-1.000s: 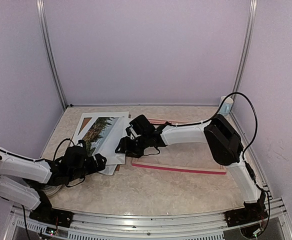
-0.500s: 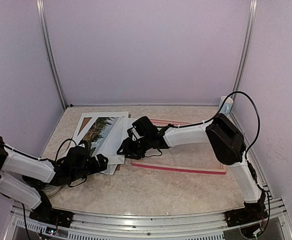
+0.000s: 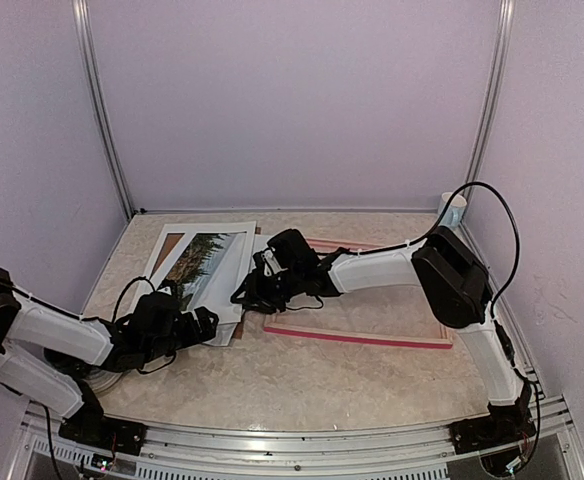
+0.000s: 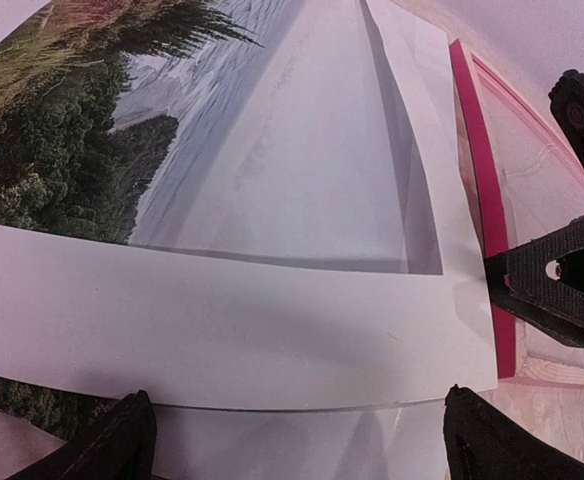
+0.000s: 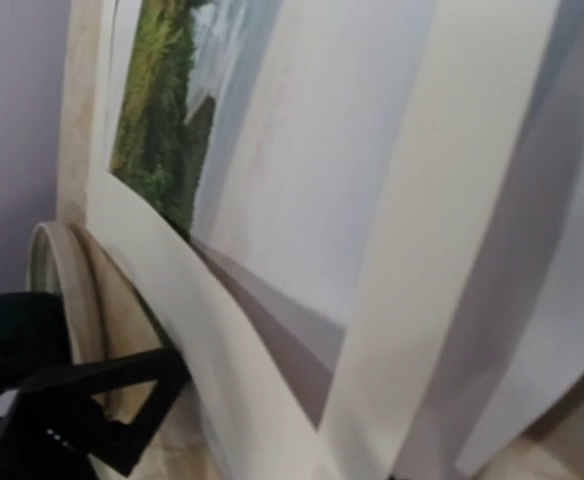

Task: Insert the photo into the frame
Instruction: Pick up the mat board from the photo.

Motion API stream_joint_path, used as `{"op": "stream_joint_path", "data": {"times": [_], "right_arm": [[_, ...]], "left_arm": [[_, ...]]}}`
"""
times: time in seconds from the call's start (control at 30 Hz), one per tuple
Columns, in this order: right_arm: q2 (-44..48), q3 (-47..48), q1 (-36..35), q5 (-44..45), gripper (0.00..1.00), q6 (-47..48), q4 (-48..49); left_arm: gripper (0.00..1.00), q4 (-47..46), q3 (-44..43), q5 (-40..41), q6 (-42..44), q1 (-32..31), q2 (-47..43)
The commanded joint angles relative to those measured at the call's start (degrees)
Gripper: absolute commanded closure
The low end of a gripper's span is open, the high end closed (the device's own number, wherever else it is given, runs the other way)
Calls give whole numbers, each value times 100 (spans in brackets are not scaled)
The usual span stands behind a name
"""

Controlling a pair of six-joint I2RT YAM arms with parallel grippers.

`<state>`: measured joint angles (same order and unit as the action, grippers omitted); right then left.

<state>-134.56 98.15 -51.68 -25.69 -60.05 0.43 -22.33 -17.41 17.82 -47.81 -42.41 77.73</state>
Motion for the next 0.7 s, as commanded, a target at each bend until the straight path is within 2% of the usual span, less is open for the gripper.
{"op": "stream_joint_path", "data": {"times": [0.0,0.23,0.67], "right_arm": [[13,-102,48,-218,62,-241,360],[-61,-68,68,-142,61,-237,269],[-145,-46,109,-86,60,-226,245]], "left_arm": [[1,162,31,-287,-83,-4,171],[1,307,-67,-235,6,6,78],[1,600,150,-156,171,409,-971]]}}
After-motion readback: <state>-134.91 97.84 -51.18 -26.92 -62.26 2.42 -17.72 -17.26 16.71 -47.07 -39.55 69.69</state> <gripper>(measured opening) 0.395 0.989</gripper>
